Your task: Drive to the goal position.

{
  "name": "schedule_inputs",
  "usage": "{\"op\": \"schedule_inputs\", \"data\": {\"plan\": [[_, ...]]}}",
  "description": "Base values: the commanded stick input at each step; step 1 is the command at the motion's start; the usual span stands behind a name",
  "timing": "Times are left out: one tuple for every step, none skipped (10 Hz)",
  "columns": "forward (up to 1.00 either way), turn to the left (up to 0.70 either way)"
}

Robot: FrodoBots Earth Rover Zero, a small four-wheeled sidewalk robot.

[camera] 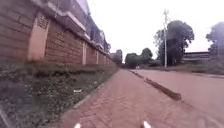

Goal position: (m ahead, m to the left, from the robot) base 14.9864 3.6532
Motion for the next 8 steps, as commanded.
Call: {"op": "schedule_inputs", "data": {"plan": [[0.5,-0.39],[0.5,-0.5],[0.5,-0.5],[0.5,-0.5],[0.5,-0.17],[0.5,0.05],[0.5,0.02],[0.5,0.02]]}}
